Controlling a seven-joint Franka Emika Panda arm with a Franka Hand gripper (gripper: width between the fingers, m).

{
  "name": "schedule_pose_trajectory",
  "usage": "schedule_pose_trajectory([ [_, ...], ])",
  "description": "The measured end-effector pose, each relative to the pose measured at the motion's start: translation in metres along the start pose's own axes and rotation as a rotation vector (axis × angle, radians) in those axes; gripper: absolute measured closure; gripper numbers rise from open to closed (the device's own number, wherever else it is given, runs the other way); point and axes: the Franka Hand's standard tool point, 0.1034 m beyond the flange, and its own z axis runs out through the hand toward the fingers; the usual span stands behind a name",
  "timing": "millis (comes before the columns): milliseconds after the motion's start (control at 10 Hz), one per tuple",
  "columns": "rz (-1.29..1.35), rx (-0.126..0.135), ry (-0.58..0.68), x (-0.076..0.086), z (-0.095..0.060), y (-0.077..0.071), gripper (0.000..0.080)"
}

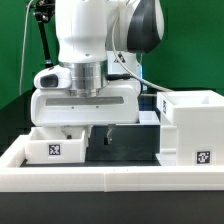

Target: Assemble drawer

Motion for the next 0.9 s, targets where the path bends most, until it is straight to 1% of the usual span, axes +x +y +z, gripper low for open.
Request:
schedule_pose_trajectory([
  [100,0.0,0.0,0.0,0.0,0.0,0.0,0.0286],
  [300,0.0,0.0,0.0,0.0,0.0,0.0,0.0573],
  [400,0.0,0.0,0.0,0.0,0.0,0.0,0.0573],
  [500,0.0,0.0,0.0,0.0,-0.0001,0.0,0.0734],
  [600,0.0,0.0,0.0,0.0001,0.0,0.0,0.0758],
  [900,0.0,0.0,0.0,0.0,0.0,0.0,0.0758],
])
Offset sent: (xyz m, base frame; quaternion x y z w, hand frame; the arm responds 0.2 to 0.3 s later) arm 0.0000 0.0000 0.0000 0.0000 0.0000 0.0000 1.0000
